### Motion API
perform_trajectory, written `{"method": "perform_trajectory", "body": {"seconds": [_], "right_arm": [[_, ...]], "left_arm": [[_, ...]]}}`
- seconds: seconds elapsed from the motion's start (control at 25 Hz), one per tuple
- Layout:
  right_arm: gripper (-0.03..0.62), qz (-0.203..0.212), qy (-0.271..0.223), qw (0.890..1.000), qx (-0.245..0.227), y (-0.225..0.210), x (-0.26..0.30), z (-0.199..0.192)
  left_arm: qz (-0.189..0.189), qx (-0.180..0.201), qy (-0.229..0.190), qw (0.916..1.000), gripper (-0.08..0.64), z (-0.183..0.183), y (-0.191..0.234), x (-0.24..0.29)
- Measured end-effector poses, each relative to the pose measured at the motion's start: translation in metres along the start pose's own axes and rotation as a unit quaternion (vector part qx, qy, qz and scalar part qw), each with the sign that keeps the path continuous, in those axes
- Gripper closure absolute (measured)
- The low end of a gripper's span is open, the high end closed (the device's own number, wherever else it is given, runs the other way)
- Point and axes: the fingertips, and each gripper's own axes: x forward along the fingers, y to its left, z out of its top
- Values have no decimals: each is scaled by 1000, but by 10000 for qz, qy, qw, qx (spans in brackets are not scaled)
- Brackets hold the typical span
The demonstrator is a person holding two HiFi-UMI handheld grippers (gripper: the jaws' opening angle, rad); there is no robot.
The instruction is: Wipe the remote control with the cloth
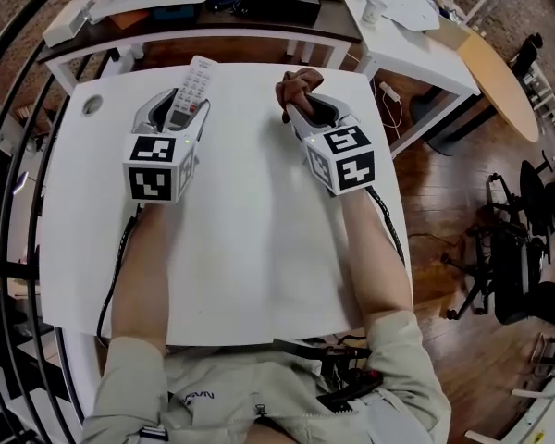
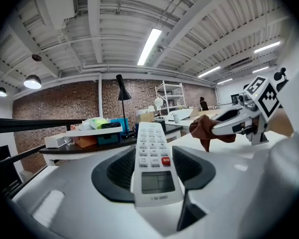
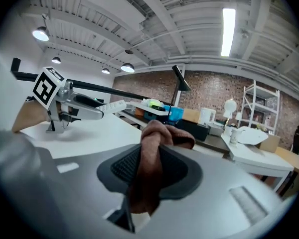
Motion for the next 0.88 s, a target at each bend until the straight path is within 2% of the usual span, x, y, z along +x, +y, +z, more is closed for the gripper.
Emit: {"method": "perform_trajectory", "body": {"seconds": [0.24, 0.44, 0.6, 0.88], "right_arm": [[487, 0, 538, 9985, 48, -4, 10, -28], [485, 140, 924, 9954, 218, -2, 17, -46], [474, 230, 1014, 9938, 382, -3, 18, -50], [414, 359, 1070, 9917, 618, -3, 19, -54]], "left_arm": [[-184, -85, 856, 9961, 317, -30, -6, 23], [-336, -3, 1564, 9871, 317, -51, -6, 37], [-340, -14, 2001, 9792, 316, -63, -5, 41], [-662, -140, 2518, 9654, 310, -73, -9, 48]]}}
